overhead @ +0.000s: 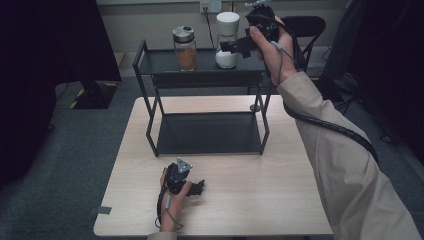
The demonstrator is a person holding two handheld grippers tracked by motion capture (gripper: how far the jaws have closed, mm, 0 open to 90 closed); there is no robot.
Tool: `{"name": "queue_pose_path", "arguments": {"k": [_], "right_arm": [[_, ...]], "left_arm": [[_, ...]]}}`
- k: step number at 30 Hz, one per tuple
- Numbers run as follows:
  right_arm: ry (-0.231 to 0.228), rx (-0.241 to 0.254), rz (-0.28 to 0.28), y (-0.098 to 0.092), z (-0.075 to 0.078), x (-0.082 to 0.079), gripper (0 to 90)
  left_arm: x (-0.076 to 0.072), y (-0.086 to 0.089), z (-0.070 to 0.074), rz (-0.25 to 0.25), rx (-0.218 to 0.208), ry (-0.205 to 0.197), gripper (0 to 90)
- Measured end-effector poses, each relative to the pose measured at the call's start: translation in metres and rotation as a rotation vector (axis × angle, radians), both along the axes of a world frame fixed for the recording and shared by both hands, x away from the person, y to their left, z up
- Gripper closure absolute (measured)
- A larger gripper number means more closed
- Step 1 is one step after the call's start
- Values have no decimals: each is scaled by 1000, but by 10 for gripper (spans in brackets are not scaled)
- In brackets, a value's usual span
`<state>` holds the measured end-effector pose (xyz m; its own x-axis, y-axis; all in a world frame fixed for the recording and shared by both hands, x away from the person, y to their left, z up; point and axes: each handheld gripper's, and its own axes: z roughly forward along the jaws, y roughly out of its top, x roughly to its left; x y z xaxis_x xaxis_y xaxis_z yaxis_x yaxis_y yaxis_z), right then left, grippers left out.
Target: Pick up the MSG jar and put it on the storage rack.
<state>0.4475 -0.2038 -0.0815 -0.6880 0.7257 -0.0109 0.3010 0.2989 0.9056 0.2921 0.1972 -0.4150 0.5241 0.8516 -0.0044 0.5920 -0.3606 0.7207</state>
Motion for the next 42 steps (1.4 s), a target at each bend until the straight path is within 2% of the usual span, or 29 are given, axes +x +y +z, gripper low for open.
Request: {"name": "queue_pose_path", "arguments": {"k": [6,12,21,27,33,42], "right_arm": [[17,12,13,-7,-7,-6,1],[7,-5,33,-8,-16,-18,0],[7,19,81,-16,-29,-37,1],[16,15,100,-19,-43,-45,2],[22,36,109,-25,-61,-52,4],[8,31,135,-32,-81,-61,8]], "left_arm": [[0,0,0,0,0,0,0],[0,0,0,0,0,0,0],[0,0,0,0,0,0,0],[0,0,0,1,0,0,0],[0,0,0,0,0,0,0],[0,0,0,0,0,0,0]]}}
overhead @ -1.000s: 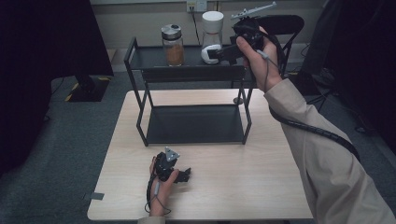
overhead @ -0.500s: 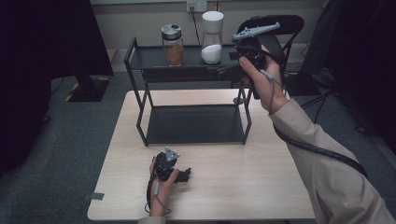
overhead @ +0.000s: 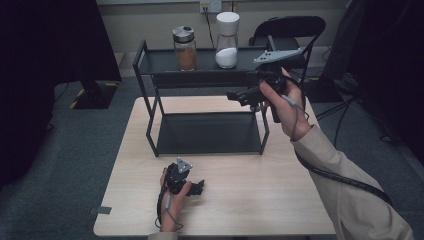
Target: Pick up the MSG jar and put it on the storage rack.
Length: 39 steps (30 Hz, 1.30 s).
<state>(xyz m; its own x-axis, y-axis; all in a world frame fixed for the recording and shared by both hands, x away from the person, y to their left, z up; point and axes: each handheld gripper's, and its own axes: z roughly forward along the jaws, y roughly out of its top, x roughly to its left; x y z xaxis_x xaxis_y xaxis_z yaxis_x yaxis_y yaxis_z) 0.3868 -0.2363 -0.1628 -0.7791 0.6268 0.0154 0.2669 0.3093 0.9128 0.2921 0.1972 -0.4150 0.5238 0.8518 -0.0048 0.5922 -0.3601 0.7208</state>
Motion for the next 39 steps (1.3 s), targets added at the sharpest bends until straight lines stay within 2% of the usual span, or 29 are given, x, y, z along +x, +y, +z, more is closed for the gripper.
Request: {"name": "queue_pose_path", "arguments": {"k": [7,22,35,39], "right_arm": [[-11,8,21,-2,-17,-9,6],[45,35,42,-3,-74,-8,7],[63,30,77,-7,-110,-12,4],[81,30,92,-7,-123,-13,4]], "left_arm": [[0,0,0,0,0,0,0],[0,0,0,1,0,-2,0],[0,0,0,1,0,-1,0],[0,0,0,1,0,-1,0]]}}
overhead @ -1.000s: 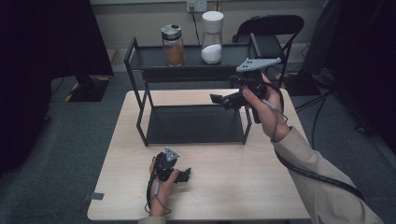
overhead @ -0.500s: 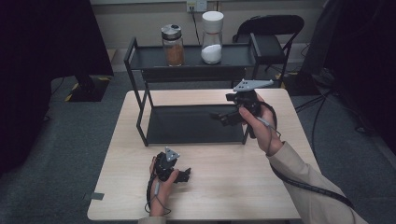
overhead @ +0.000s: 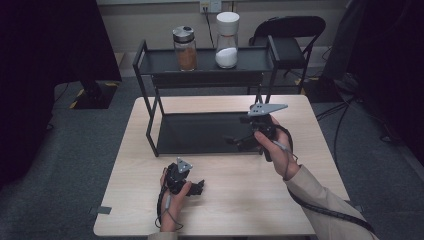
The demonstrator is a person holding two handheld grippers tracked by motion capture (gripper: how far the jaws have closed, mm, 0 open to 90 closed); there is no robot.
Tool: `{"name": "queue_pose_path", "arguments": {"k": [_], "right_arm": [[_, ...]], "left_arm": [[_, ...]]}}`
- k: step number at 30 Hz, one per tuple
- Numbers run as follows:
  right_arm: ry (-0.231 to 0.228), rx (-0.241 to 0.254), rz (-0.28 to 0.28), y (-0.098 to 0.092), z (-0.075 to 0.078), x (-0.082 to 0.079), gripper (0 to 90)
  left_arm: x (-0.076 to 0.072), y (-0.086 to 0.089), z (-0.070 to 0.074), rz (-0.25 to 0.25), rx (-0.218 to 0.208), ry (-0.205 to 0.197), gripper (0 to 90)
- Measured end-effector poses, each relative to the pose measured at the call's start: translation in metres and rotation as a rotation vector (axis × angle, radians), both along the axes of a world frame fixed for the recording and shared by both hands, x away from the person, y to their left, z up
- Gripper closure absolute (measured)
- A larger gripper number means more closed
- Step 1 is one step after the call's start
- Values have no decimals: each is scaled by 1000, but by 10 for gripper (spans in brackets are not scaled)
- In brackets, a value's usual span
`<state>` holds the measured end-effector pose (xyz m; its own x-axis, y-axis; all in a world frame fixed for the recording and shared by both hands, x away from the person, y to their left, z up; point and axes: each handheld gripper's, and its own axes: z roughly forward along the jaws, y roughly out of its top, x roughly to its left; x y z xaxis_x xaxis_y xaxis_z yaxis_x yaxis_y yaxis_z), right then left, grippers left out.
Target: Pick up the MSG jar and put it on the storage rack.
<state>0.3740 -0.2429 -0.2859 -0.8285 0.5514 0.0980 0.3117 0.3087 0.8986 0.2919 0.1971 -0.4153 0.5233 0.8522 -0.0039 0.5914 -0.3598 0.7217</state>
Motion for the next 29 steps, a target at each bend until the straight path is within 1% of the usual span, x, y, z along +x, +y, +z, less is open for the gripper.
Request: {"name": "queue_pose_path", "arguments": {"k": [3,5,12,15,18,22,23,25,26,27,29], "right_arm": [[1,-13,15,0,-10,0,5],[15,-18,21,0,-18,1,6],[30,-46,33,-1,-34,1,5],[53,-54,42,-3,-47,2,5],[60,-65,53,-5,-57,1,4],[91,-79,82,-6,-78,0,6],[91,-79,82,-6,-78,0,6],[106,-103,89,-5,-87,-2,5],[121,-102,93,-5,-93,-2,6],[138,-113,96,-4,-99,-3,8],[133,-123,96,-4,-102,-5,5]], "left_arm": [[0,0,0,0,0,0,0],[0,0,0,0,0,0,0],[0,0,0,0,0,0,0],[0,0,0,0,0,0,0],[0,0,0,0,0,0,0],[0,0,0,-1,1,0,0],[0,0,0,-1,1,0,0],[0,0,0,0,0,0,0],[0,0,0,0,0,0,0],[0,0,0,0,0,0,0],[0,0,0,0,0,0,0]]}}
